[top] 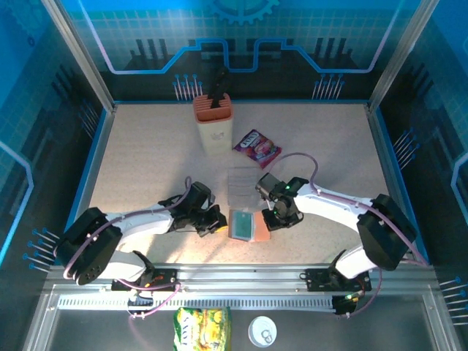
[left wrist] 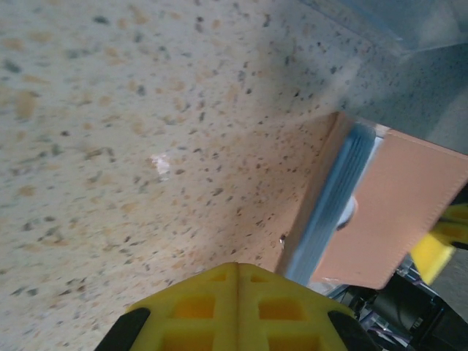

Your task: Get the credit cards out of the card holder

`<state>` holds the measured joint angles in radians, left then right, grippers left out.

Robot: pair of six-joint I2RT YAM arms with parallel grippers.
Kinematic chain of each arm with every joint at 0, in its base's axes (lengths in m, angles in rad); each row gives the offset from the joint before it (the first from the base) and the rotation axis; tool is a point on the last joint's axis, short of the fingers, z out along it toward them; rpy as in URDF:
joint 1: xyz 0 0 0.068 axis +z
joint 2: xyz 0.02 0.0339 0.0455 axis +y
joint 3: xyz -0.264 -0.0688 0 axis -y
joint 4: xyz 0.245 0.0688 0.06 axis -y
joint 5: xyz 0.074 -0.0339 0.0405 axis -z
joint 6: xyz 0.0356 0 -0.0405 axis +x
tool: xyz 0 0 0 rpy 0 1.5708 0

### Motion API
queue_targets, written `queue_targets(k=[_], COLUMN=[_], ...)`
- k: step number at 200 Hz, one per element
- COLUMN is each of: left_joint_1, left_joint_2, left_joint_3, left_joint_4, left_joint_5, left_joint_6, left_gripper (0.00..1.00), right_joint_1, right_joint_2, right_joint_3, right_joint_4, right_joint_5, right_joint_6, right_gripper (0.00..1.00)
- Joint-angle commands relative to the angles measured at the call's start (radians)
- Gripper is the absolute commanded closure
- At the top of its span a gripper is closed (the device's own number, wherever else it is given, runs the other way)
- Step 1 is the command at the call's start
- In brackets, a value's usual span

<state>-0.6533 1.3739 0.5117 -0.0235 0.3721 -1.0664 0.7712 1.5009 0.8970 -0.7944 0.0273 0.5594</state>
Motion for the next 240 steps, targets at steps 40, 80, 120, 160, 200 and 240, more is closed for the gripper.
queue_targets(k=[40,80,120,160,200,240], left_joint_1=[-0.005,0.008,0.011,0.011,0.012,0.001], left_joint_2=[-0.016,-0.114,-0.16,-0.184,-0.184,-0.145], left_joint_3=[0.017,0.03,0.06,0.082,0.08,0.053], left_joint_4=[-0.048,-0.147,-0.177,-0.196,-0.189,-0.131], left_joint_5=[-0.016,-0.069,-0.069,-0.068,-0.06,-0.033], left_joint_6=[0.022,0.045,0.042,0.041,0.039,0.019], left_gripper=[1.0,1.0,1.0,1.0,1.0,1.0], right_joint_1=[-0.006,0.006,0.034,0.064,0.086,0.128], right_joint_2=[0.047,0.007,-0.05,-0.089,-0.103,-0.075], right_joint_3=[0.0,0.021,0.068,0.142,0.164,0.167], right_joint_4=[0.025,0.019,-0.017,-0.077,-0.045,0.04], right_joint_5=[0.0,-0.025,-0.033,-0.013,-0.062,-0.13], right_joint_6=[-0.004,0.009,0.035,0.056,0.08,0.071], right_gripper=[1.0,0.99,0.98,0.98,0.98,0.98])
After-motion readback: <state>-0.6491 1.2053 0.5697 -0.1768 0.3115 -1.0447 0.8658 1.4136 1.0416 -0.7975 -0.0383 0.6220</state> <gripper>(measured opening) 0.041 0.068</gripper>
